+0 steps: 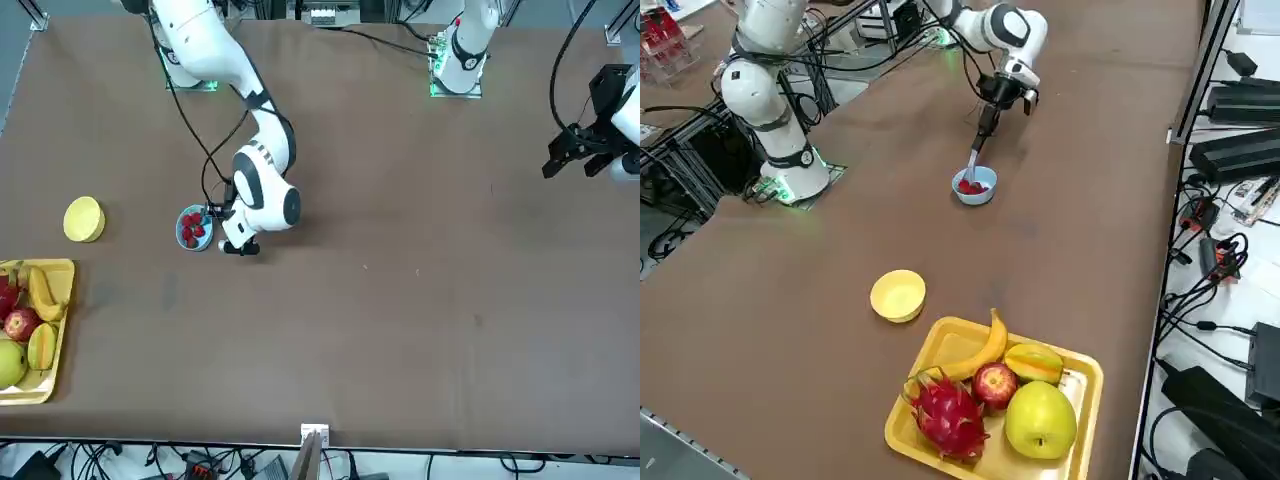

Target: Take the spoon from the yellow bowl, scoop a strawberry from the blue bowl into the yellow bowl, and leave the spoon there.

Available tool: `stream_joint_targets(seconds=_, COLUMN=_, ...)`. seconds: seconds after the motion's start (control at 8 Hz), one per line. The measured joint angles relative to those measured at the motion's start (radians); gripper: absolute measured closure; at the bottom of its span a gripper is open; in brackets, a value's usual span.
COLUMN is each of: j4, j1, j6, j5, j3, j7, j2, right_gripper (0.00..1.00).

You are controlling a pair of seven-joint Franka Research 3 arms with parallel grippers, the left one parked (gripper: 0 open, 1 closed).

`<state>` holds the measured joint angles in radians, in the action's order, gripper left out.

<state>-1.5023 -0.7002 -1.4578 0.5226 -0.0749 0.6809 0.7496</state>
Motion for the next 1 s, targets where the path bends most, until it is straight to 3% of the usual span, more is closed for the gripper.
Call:
stream_joint_targets(seconds=0.62, j4=0.02, j1=-0.015, j6=0.022, j5=0.03, j3=0.0, j7=-0.002, j2=0.032, right_gripper=0.89)
stream_joint_targets(seconds=1.0, j4=0.095, j1=-0.047, j6=0.073, j5=0.051, j3=-0.001, j7=-0.002, j2=0.099, right_gripper=0.89)
